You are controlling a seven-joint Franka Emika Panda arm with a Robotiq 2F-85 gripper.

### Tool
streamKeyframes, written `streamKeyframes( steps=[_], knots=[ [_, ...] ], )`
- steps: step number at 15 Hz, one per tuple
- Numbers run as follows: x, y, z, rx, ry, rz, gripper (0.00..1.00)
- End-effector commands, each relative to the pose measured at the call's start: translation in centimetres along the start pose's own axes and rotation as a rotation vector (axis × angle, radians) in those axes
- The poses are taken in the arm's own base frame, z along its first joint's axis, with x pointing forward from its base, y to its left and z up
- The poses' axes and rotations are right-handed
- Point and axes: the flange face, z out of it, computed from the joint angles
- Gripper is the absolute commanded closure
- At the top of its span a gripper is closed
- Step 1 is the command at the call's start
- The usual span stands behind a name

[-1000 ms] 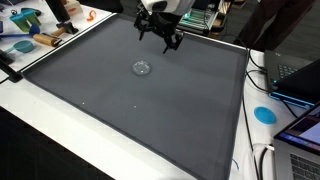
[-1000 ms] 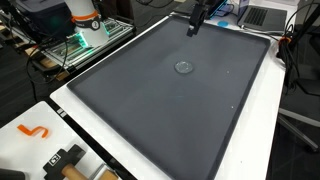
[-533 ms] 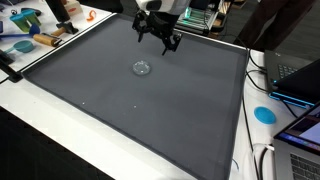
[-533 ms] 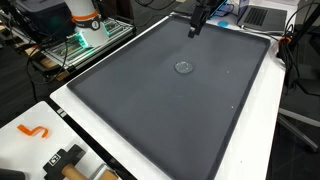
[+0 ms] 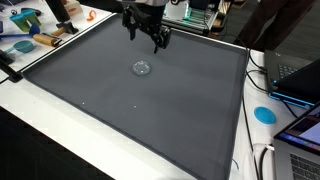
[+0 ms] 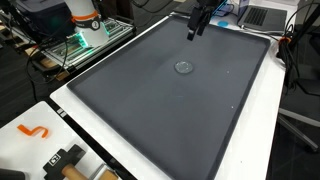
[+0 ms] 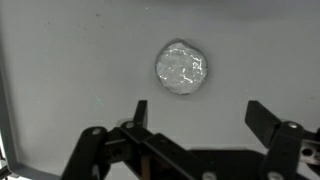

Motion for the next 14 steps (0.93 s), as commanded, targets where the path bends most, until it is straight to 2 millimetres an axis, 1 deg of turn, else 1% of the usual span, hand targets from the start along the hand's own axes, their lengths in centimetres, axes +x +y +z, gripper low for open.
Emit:
streamKeyframes(
  steps=[1, 5, 8, 10, 14],
  knots=[
    [0.1, 3.8, -1.0, 0.104, 0.003, 0.066, 0.00],
    [0.3, 7.8, -1.6, 0.223, 0.012, 0.151, 0.00],
    [0.3, 10.8, -1.6, 0.321, 0.025, 0.213, 0.00],
    [0.0, 12.6, -1.2, 0.377, 0.034, 0.251, 0.00],
    [-0.7, 15.4, -0.1, 0.455, 0.038, 0.309, 0.00]
  ],
)
